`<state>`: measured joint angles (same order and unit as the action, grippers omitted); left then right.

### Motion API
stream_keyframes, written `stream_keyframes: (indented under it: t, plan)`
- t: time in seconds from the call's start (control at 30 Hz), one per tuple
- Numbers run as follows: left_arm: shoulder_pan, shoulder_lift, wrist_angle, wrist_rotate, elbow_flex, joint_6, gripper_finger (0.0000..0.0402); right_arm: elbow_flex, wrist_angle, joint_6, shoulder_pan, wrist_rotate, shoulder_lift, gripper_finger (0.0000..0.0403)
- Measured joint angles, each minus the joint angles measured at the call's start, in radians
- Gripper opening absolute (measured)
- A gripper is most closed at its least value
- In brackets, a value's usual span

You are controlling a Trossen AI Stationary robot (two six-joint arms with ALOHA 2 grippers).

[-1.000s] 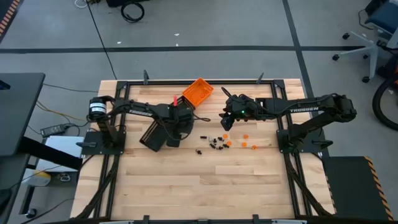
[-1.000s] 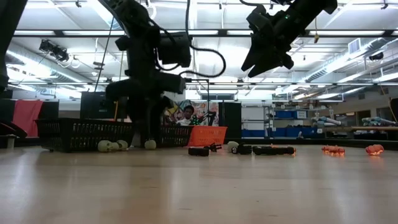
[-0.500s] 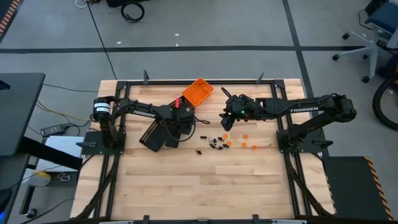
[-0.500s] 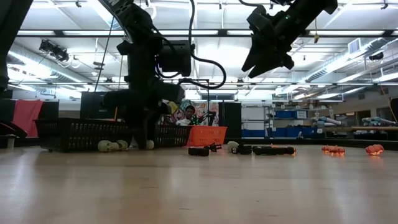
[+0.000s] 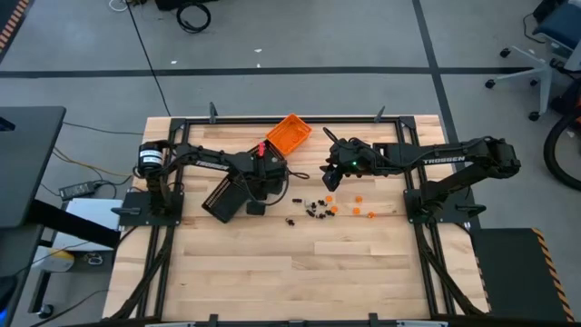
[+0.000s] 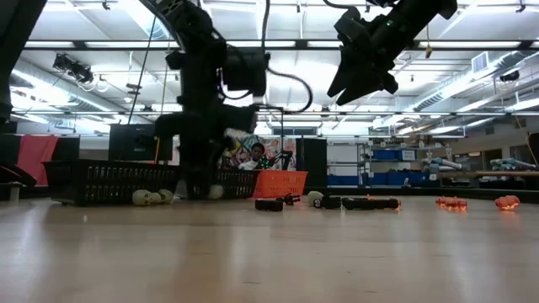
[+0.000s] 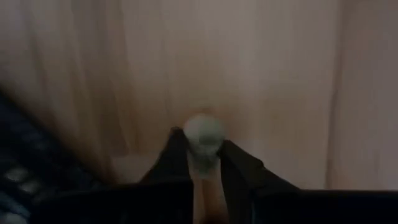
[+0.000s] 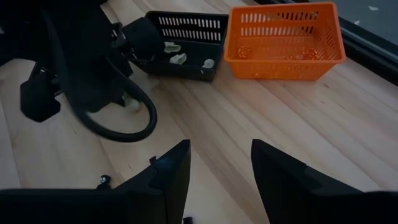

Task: Sort Halloween decoration
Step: Put the white skull toy into the top black bin

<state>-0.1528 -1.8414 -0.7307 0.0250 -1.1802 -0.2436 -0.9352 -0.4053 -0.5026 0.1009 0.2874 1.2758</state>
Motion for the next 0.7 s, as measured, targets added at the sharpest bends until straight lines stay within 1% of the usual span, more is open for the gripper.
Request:
stream_keyframes:
  t: [0.17, 0.3, 0.37, 0.47, 0.57, 0.7]
  plan:
    - [-0.001, 0.001, 0.005, 0.000, -0.050, 0.010, 0.0025, 0.000, -0.001, -0.001, 0.000, 0.000, 0.000, 0.0173]
    - [-0.021, 0.001, 0.006, 0.000, -0.084, 0.028, 0.0015, 0.000, -0.002, -0.003, 0.000, 0.000, 0.000, 0.0173]
    - [-0.041, 0.002, 0.005, -0.003, -0.102, 0.033, 0.0014, 0.000, -0.003, -0.004, 0.000, -0.001, 0.000, 0.0173]
    - [-0.077, 0.015, -0.011, -0.034, -0.123, 0.041, 0.0013, 0.000, -0.003, -0.011, 0.000, -0.002, 0.000, 0.0173]
    - [-0.120, 0.052, -0.011, -0.042, -0.137, 0.051, 0.0013, 0.000, -0.003, -0.011, 0.000, -0.010, 0.000, 0.0173]
    - [-0.179, 0.114, -0.006, -0.089, -0.140, 0.051, 0.0013, 0.000, -0.010, -0.012, 0.000, -0.013, 0.000, 0.0173]
